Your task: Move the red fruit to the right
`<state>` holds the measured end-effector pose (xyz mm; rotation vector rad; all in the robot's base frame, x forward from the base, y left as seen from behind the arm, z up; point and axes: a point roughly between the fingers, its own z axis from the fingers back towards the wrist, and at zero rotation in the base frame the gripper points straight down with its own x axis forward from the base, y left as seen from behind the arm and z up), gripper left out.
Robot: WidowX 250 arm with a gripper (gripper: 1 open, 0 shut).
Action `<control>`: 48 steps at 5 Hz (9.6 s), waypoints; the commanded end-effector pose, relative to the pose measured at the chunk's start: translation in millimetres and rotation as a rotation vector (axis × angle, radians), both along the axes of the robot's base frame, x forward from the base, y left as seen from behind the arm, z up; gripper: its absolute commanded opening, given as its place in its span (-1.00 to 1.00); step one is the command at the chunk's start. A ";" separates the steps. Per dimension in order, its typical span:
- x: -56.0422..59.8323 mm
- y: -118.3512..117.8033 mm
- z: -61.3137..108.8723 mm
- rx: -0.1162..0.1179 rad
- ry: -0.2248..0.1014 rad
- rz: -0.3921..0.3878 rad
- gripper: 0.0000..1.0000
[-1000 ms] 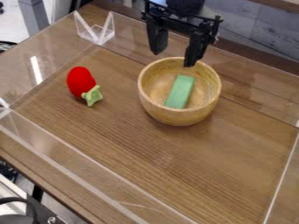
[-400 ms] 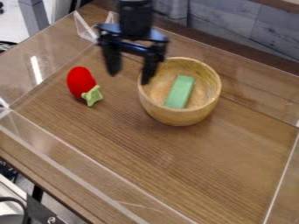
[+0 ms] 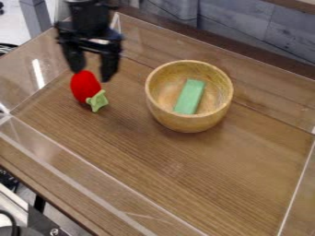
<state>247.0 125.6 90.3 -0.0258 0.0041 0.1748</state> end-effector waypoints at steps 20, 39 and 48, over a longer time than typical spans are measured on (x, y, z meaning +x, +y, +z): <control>27.3 28.0 44.7 -0.125 -0.176 0.083 1.00; 12.0 -237.4 -14.0 -0.198 -0.056 -0.407 1.00; 1.3 -235.5 50.0 -0.220 -0.041 -0.262 1.00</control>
